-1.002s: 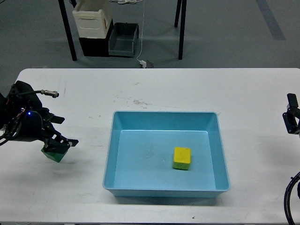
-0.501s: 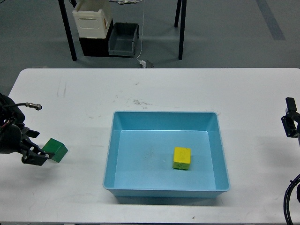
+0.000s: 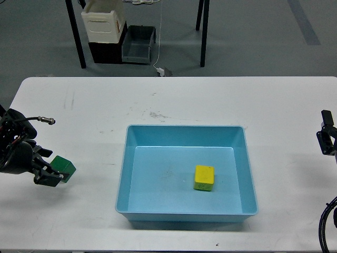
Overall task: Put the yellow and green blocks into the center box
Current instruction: 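Close the left gripper on the green cube, then lift the green cube and lower it into the tray beside the yellow cube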
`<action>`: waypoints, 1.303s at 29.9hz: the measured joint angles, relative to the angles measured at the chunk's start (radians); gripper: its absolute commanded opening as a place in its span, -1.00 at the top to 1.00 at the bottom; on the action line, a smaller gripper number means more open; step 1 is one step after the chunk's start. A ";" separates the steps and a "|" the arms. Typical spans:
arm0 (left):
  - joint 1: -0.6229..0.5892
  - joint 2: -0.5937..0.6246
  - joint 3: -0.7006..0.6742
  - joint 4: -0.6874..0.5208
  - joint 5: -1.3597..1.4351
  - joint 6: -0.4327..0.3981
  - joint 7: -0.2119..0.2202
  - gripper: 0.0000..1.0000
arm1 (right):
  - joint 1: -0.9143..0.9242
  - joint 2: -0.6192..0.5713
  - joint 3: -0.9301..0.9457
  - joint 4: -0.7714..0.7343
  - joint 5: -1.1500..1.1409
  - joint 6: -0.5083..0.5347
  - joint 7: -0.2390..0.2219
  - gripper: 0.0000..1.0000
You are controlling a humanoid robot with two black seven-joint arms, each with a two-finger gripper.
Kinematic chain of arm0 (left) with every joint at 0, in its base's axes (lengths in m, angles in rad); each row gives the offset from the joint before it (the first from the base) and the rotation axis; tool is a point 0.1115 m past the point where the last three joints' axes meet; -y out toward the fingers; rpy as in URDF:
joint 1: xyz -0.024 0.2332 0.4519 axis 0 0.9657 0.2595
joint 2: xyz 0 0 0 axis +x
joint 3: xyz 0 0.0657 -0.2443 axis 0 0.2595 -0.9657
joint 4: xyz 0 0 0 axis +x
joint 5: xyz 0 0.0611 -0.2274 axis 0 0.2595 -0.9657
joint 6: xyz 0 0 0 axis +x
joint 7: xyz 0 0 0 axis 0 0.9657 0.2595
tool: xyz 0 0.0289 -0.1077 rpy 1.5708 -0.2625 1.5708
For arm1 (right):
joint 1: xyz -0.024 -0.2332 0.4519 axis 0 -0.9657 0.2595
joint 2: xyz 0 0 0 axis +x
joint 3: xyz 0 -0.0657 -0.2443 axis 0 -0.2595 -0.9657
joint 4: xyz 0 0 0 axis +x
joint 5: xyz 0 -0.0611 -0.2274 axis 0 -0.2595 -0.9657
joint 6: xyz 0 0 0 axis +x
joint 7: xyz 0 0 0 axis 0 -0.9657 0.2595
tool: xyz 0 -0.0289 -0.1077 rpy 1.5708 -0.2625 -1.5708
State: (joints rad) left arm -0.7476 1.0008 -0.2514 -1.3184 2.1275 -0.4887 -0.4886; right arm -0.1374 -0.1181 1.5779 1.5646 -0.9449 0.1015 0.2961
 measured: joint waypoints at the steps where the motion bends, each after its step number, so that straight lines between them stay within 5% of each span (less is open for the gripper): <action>1: 0.000 -0.003 0.000 0.001 -0.003 0.000 0.000 -1.00 | 0.000 0.000 0.000 0.000 0.000 0.000 0.000 -0.99; 18: 0.011 -0.034 0.030 0.026 -0.095 0.019 0.000 -0.97 | 0.001 0.000 0.002 -0.002 0.000 -0.003 0.000 -0.99; 29: 0.011 -0.036 0.089 0.079 -0.092 0.157 0.000 -0.17 | -0.001 0.000 -0.001 -0.003 0.000 -0.005 0.000 -0.99; 33: 0.011 -0.036 0.097 0.085 -0.090 0.168 0.000 0.28 | -0.001 0.000 0.000 -0.003 0.000 -0.005 0.000 -0.99; 39: 0.010 -0.032 0.108 0.097 -0.086 0.171 -0.001 0.54 | -0.001 0.000 0.001 -0.003 0.000 -0.006 0.000 -0.99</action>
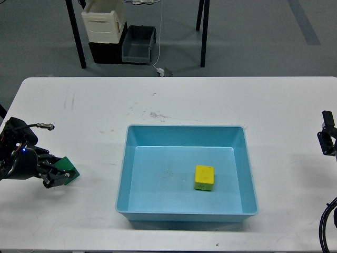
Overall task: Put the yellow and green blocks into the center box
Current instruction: 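Lift the green cube and lower it into the tray beside the yellow cube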
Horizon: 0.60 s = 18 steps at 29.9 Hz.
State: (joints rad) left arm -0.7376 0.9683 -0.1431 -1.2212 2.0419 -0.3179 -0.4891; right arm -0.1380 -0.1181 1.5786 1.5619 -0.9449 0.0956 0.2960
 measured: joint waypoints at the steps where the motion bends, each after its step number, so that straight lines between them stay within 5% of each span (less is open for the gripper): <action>1: -0.003 0.002 0.001 0.001 0.000 0.001 0.000 0.54 | 0.000 0.000 0.000 0.000 0.000 0.000 0.000 -0.99; 18: -0.346 0.038 -0.015 -0.040 -0.309 0.078 0.001 0.54 | 0.002 0.000 -0.001 -0.002 0.000 0.000 0.000 -0.99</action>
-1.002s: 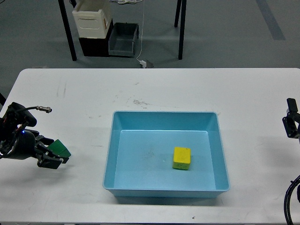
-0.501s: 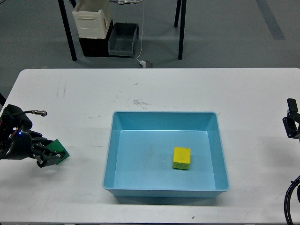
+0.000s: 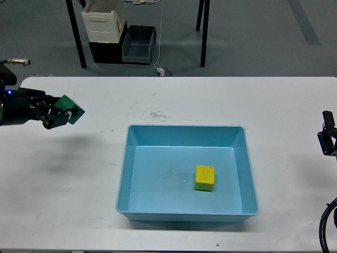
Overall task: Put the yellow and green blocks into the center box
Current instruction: 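Lift the green cube and lower it into the tray beside the yellow cube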
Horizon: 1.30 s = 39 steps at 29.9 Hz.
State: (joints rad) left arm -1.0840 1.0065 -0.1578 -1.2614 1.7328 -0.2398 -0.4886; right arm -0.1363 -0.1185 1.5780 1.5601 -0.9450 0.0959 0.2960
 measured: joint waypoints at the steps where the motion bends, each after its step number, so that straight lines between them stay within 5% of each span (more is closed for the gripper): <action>1: -0.021 -0.012 0.000 -0.008 -0.020 -0.002 0.000 0.54 | 0.001 0.000 0.000 0.000 0.000 0.000 0.000 -0.99; 15: -0.164 -0.331 0.102 -0.120 0.115 -0.046 0.000 0.55 | 0.001 -0.001 -0.012 -0.019 -0.001 0.002 0.000 -0.99; 26: -0.232 -0.583 0.352 -0.004 0.240 -0.060 0.000 0.46 | 0.002 -0.001 -0.015 -0.022 -0.001 0.004 0.000 -0.99; 32: -0.195 -0.633 0.407 0.083 0.255 -0.059 0.000 -0.06 | 0.009 -0.002 -0.013 -0.031 -0.001 0.004 0.000 -0.99; 35: -0.173 -0.634 0.413 0.090 0.253 -0.059 0.000 -0.68 | 0.012 -0.003 -0.015 -0.033 -0.001 0.006 0.000 -0.99; 39: -0.134 -0.633 0.405 0.100 0.246 -0.057 0.000 -0.85 | 0.012 -0.003 -0.021 -0.034 0.000 0.008 -0.002 -0.99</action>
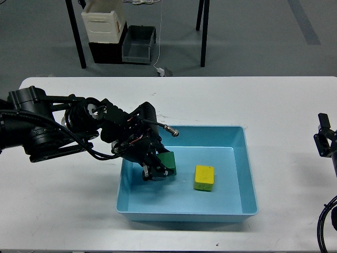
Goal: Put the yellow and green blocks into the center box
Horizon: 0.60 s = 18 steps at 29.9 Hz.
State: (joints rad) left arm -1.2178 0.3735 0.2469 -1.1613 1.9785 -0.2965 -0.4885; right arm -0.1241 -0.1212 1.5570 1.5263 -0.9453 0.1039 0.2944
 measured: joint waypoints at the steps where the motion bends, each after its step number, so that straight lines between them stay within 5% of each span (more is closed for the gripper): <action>1: 0.006 0.000 -0.002 0.001 -0.002 0.000 0.000 -0.89 | 0.001 0.000 -0.001 0.000 0.000 -0.001 0.000 -0.99; 10: 0.030 0.018 -0.078 0.008 -0.159 -0.004 0.000 -0.99 | 0.001 0.002 -0.009 0.000 0.000 -0.004 0.000 -0.99; 18: 0.099 0.107 -0.286 -0.019 -0.656 -0.002 0.000 -0.99 | 0.004 0.003 -0.019 0.005 0.001 -0.005 0.000 -0.99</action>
State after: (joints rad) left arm -1.1190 0.4802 -0.0393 -1.1802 1.3226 -0.2989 -0.4885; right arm -0.1200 -0.1177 1.5375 1.5311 -0.9441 0.0985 0.2945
